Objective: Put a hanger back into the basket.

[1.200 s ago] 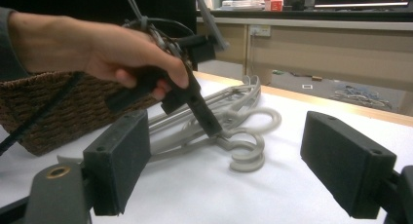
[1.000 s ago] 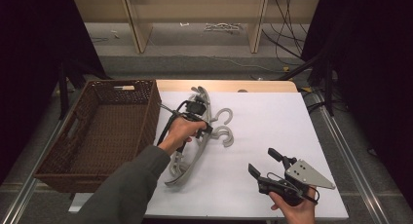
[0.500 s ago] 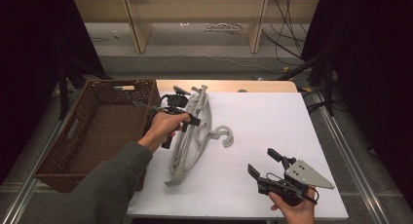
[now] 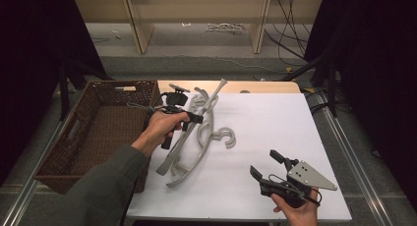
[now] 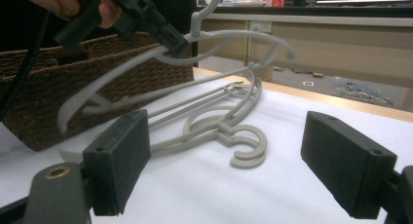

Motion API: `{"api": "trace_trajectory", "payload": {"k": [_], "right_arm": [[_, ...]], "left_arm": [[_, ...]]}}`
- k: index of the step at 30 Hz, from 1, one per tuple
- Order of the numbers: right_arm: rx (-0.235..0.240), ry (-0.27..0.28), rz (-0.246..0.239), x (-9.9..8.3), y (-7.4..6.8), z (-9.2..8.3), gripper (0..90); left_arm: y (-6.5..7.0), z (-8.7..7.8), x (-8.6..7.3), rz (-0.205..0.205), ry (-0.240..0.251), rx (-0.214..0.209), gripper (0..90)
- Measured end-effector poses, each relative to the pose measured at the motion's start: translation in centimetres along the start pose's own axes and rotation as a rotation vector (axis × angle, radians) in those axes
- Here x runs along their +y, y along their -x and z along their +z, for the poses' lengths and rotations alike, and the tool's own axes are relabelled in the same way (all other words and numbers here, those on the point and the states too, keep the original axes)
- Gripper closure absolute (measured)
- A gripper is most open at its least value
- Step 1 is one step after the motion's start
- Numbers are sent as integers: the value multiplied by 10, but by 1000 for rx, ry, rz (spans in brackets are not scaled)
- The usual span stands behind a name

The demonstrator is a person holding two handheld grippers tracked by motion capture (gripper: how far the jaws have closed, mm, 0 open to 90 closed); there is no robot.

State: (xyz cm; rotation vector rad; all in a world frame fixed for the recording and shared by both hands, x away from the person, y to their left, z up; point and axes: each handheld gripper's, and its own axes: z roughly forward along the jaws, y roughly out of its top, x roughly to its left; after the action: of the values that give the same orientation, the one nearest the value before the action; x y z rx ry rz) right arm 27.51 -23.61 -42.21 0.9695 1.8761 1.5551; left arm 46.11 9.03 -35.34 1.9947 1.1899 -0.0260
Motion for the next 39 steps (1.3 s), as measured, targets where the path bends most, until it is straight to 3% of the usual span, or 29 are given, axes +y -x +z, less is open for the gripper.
{"api": "trace_trajectory", "payload": {"k": [1,3,5,11,21,28,29,34,36,39], "right_arm": [[2,13,-1,0,0,1,192],[2,12,-4,-1,0,1,192],[4,8,-2,0,0,1,192],[2,11,-1,0,1,1,192],[1,17,1,-1,1,1,192],[0,10,2,-1,1,1,192],[-1,6,1,-1,1,1,191],[1,0,1,-1,1,1,190],[0,-1,1,-1,1,1,190],[5,13,4,-2,1,2,190]], "left_arm": [[2,0,0,-19,11,-14,820],[6,-2,0,9,7,1,824],[9,-5,2,18,5,-27,824],[16,-12,4,69,9,-45,825],[29,-41,12,138,46,-59,825],[24,-69,19,155,92,-36,824],[20,-77,19,164,104,-15,824],[10,-91,18,156,129,3,824],[5,-98,17,172,135,23,824],[-3,-108,14,156,168,31,824]]}}
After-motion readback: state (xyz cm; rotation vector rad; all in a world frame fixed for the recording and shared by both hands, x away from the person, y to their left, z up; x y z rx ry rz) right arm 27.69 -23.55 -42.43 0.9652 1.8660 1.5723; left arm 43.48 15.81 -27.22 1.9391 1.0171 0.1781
